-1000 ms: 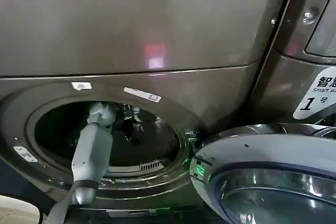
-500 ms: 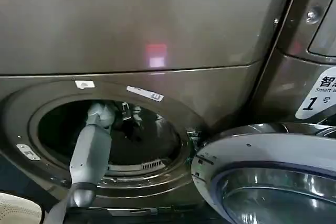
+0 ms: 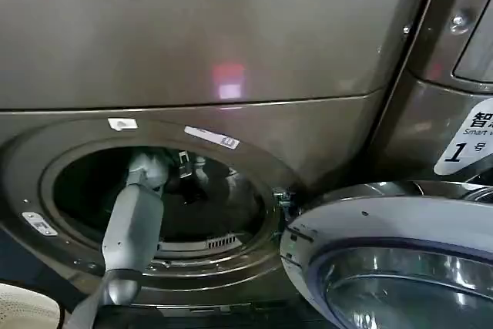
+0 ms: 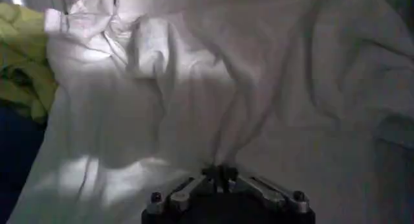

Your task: Grasp the clothes from the dryer.

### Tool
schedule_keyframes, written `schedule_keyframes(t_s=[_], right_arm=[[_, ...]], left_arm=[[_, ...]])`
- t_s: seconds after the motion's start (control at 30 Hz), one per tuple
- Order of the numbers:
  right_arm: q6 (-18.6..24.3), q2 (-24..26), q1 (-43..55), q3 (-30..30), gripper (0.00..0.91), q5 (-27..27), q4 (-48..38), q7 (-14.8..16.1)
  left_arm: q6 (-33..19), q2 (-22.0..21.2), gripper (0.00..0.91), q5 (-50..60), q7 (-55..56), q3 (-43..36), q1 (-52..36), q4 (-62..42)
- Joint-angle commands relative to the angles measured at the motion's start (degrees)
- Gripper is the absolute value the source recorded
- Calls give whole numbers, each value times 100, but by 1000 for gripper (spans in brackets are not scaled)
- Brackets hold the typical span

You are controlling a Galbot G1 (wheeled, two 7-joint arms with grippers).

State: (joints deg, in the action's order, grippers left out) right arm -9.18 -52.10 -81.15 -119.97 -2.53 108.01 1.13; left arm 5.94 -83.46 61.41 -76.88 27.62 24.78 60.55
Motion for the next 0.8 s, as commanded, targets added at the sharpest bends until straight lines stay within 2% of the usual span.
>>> schedule_keyframes(t_s=[0.03, 0.27, 0.53, 0.67, 0.8], right_arm=[[6, 15, 12, 15, 907, 0, -1, 0], [14, 10, 40, 53, 907, -7, -20, 4], [12, 36, 21, 14, 907, -35, -46, -7], [27, -12, -8, -24, 907, -94, -43, -13], [32, -8, -51, -62, 907, -147, -48, -14]], left_arm=[[381, 6, 148, -687, 387, -85, 118, 452], [1030, 50, 114, -1434, 1227, -269, 491, 1243], [1840, 174, 0, -2437, 3072, -587, 846, 2063], [2375, 195, 0, -3317, 4166, -653, 1065, 2550], [2553, 177, 0, -4261, 5115, -591, 1249, 3004]])
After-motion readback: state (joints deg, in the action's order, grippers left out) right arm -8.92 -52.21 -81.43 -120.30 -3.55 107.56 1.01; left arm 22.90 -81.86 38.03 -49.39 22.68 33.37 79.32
